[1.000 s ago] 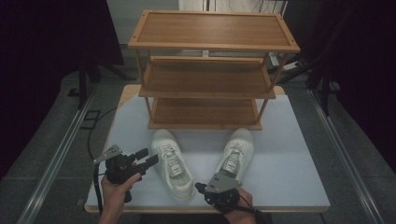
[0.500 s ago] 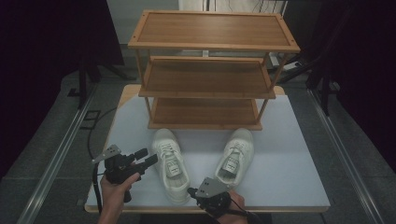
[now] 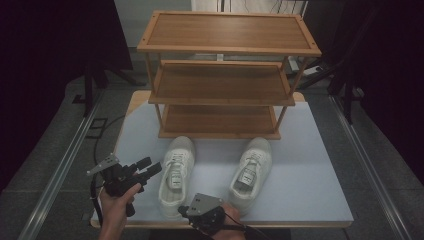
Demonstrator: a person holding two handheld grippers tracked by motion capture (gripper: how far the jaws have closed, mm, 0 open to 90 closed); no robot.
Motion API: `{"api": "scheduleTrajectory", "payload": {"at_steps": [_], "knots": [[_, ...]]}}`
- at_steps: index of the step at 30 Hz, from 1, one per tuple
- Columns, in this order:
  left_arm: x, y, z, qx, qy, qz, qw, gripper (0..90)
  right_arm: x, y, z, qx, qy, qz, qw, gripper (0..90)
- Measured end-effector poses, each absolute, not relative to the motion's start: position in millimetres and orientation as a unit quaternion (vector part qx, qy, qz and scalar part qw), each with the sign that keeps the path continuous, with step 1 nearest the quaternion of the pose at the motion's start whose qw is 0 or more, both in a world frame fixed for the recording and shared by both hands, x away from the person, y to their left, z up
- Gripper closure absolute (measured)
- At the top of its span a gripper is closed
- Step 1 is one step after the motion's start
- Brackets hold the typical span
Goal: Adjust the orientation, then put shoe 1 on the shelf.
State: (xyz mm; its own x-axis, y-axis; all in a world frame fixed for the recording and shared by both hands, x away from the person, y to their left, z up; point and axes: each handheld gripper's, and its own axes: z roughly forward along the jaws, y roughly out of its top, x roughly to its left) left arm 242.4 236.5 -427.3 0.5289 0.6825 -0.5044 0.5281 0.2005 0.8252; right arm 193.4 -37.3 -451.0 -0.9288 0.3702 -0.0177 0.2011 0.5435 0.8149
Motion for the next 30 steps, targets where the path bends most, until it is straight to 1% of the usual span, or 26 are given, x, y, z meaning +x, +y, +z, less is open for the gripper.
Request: {"api": "scheduleTrajectory", "payload": {"at_steps": [5,7,9,12,16,19,21,26,28,30], "knots": [[242.5,239.3,-427.8,0.628,0.484,0.062,0.607,36.4,197.6,-14.7,-453.6,0.156,0.872,0.458,0.079,85.9],[242.3,239.4,-427.7,0.627,0.485,0.063,0.606,36.4,197.5,-13.4,-453.2,0.154,0.873,0.457,0.079,84.9],[242.2,239.4,-427.9,0.625,0.488,0.063,0.606,36.5,196.3,-16.4,-451.0,0.154,0.871,0.459,0.089,82.9],[242.8,238.9,-429.8,0.626,0.49,0.062,0.603,36.6,196.5,-35.1,-442.0,0.167,0.858,0.475,0.104,78.0],[242.9,235.3,-433.0,0.625,0.496,0.06,0.6,36.5,195.5,-74.7,-430.2,0.199,0.831,0.502,0.133,63.8],[242.0,232.0,-434.3,0.624,0.499,0.065,0.598,36.0,195.1,-104.0,-428.2,0.229,0.812,0.516,0.15,56.9],[242.3,229.6,-435.0,0.622,0.501,0.066,0.597,34.9,196.9,-122.1,-429.6,0.25,0.801,0.521,0.155,55.1],[242.8,223.0,-436.3,0.631,0.499,0.067,0.591,33.8,199.1,-151.0,-429.6,0.278,0.792,0.518,0.165,53.4],[242.3,219.9,-436.4,0.632,0.497,0.072,0.59,32.1,200.8,-165.5,-427.4,0.293,0.784,0.516,0.182,52.6],[242.2,218.9,-436.6,0.633,0.497,0.073,0.589,32.0,202.6,-169.4,-426.6,0.3,0.781,0.515,0.184,52.6]]}}
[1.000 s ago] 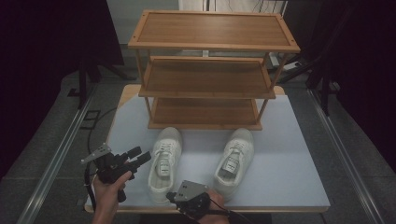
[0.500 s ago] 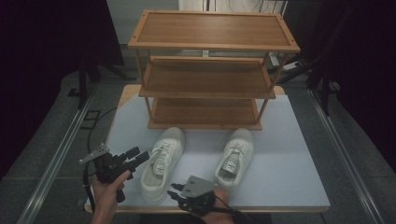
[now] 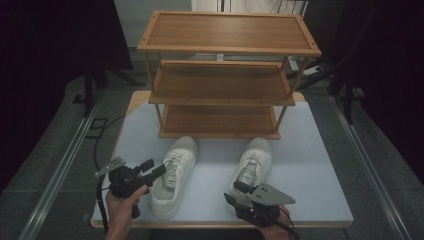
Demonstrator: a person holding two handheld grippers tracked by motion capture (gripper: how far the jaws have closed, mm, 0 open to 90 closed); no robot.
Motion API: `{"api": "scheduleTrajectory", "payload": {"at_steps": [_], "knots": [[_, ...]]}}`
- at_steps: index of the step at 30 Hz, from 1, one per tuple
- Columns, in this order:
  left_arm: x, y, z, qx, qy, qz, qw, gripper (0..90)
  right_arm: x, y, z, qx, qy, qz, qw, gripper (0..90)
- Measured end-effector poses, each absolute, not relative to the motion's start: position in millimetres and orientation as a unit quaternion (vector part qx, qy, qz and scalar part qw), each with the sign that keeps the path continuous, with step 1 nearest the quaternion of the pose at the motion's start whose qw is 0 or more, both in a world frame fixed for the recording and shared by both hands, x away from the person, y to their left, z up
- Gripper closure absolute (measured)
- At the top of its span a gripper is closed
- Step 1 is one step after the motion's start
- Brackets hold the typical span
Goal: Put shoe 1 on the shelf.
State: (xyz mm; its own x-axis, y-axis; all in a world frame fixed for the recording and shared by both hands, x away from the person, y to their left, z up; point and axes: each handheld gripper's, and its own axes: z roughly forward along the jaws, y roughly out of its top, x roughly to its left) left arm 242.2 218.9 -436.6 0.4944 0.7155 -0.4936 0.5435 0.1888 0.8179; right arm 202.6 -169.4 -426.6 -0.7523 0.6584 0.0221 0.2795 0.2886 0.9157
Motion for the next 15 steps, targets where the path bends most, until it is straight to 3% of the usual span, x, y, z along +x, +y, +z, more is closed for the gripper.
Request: {"api": "scheduleTrajectory", "payload": {"at_steps": [15], "knots": [[255.7,200.6,-457.0,0.659,0.518,0.103,0.536,29.4,205.2,-181.0,-420.1,0.314,0.768,0.523,0.196,52.7]]}}
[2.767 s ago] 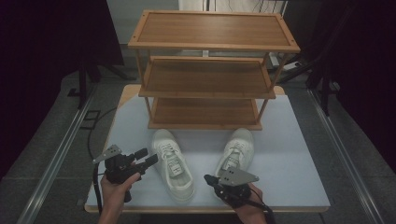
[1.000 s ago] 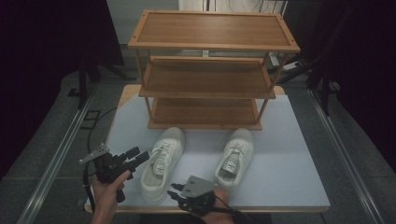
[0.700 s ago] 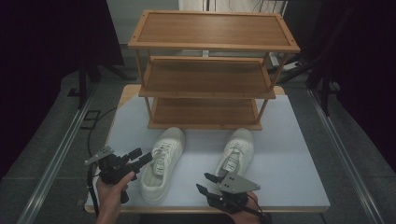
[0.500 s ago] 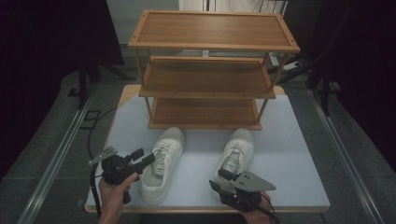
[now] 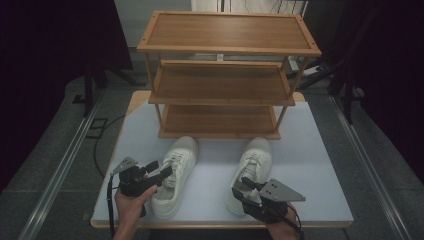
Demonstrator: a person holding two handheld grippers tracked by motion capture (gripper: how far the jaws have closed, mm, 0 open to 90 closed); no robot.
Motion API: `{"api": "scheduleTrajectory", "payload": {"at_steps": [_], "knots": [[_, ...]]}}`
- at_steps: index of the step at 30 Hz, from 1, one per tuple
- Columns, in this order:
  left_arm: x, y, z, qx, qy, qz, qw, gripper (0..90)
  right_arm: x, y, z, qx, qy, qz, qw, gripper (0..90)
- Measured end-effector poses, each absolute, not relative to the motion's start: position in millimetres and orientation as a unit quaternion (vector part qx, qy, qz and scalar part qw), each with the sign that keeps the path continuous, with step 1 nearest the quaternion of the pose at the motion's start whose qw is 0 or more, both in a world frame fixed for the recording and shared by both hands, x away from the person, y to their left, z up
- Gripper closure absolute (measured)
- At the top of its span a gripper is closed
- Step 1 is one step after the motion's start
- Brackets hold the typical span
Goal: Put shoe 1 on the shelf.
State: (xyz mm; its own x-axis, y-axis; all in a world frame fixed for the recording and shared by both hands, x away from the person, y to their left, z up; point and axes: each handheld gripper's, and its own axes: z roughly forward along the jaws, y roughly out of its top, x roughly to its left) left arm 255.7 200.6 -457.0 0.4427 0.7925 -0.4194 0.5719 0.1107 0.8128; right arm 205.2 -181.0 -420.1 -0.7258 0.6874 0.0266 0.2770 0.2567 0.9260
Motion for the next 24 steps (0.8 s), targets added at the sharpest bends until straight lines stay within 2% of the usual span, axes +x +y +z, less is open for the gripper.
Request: {"api": "scheduleTrajectory", "payload": {"at_steps": [9,10,19,22,24], "knots": [[267.0,194.9,-469.0,0.674,0.522,0.127,0.507,38.3,204.4,-178.9,-420.6,0.311,0.769,0.52,0.203,53.1],[267.1,195.0,-469.4,0.675,0.52,0.131,0.507,45.3,203.2,-179.1,-420.6,0.313,0.765,0.522,0.211,53.8],[268.3,193.9,-472.4,0.676,0.53,0.135,0.495,50.4,200.7,-177.0,-419.9,0.307,0.763,0.524,0.22,53.8],[267.7,192.9,-472.4,0.677,0.531,0.145,0.489,55.7,200.5,-176.1,-420.2,0.307,0.763,0.524,0.22,53.8],[267.0,193.7,-472.9,0.673,0.53,0.149,0.493,63.2,200.2,-175.4,-420.3,0.306,0.764,0.524,0.22,53.8]]}}
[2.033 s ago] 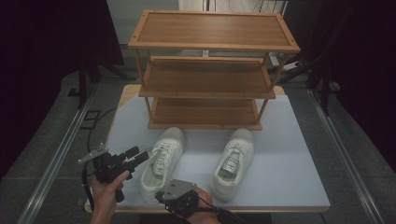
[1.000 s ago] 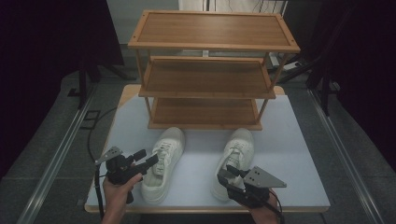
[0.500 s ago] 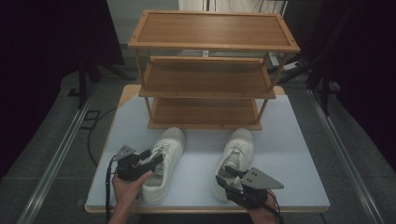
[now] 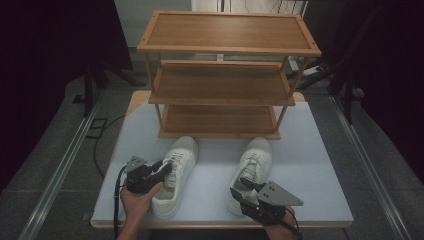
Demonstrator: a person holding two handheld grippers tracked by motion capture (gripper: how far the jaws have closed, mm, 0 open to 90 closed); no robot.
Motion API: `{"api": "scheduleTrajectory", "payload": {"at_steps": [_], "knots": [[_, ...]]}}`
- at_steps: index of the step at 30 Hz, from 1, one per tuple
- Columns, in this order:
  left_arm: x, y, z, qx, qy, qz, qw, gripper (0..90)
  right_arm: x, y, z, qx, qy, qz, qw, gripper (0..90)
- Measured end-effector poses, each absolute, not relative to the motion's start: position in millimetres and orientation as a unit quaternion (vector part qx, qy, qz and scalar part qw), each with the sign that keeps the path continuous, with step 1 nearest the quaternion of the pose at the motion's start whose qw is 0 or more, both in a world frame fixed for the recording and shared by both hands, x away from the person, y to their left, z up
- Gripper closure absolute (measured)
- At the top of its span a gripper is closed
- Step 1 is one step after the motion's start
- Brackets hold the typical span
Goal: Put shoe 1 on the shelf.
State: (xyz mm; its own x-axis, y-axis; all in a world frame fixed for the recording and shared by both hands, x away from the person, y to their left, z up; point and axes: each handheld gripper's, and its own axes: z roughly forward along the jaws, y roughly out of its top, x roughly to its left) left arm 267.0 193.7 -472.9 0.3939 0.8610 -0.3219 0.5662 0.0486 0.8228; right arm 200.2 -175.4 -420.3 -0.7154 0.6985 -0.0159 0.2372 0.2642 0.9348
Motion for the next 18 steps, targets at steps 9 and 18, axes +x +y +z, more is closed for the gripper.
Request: {"api": "scheduleTrajectory", "payload": {"at_steps": [9,18], "knots": [[264.6,199.6,-474.7,0.654,0.53,0.152,0.517,78.9,199.5,-175.3,-419.7,0.306,0.762,0.525,0.223,53.8],[262.4,211.3,-476.1,0.622,0.538,0.129,0.554,81.4,198.8,-175.9,-418.1,0.306,0.76,0.527,0.227,53.8]]}}
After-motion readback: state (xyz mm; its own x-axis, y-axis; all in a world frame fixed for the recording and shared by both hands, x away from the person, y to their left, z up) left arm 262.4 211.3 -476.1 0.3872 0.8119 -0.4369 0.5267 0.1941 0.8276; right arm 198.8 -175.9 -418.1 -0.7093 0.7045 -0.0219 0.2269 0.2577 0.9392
